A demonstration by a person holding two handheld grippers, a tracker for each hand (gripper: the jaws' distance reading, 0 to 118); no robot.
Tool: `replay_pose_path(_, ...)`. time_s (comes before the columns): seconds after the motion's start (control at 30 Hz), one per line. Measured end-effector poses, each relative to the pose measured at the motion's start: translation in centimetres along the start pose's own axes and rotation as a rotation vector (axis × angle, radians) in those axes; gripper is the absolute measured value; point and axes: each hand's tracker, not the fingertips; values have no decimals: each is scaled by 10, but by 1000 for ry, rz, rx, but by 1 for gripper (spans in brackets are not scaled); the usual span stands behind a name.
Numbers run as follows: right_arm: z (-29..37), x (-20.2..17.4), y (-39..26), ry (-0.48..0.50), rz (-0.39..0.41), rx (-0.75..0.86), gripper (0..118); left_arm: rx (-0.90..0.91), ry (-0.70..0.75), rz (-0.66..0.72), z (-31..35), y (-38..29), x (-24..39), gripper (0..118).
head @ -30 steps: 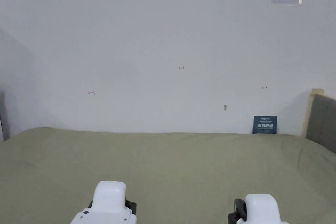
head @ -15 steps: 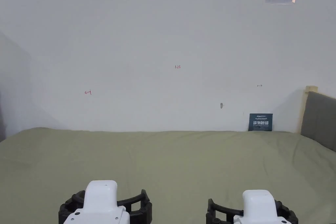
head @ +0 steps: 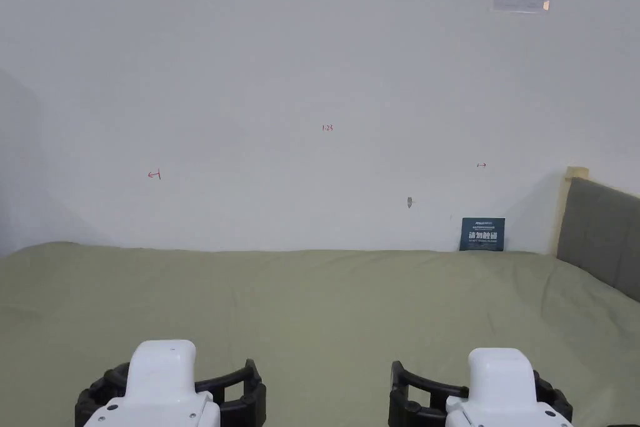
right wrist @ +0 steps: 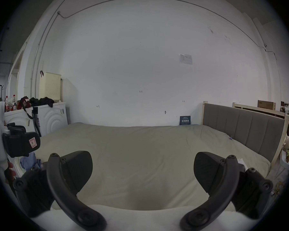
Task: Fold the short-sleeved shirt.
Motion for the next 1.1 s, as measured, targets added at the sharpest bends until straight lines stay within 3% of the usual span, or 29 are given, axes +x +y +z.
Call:
replay_pose_path(0.2,5,2,37,39,-59,50,118,50,-6,-18,10,26,1,118)
replay_pose_path(0.4,4,-1,61,-9,-34,100,118,69,-2,-2,11,33,-3,118)
replay_pose_path(0.53,6,3,69,87,-134,129,118,52,-5,-1,5,33,-4,118)
replay_pose_path(0.7,5,-7,80,-19,-72,98,118,45,-13,-6,1,34,-5,118)
replay_pose_path(0.83,6,-11,88,-6,-34,84,118,46,-10,19,-1,35,-9,118)
replay_pose_path(1.0,8,-6,90,80,-97,71,118,44,-9,8,-2,38,-8,118)
replay_pose_path(1.1,9,-4,92,72,-134,34,118,27,-22,-23,-5,42,-4,118)
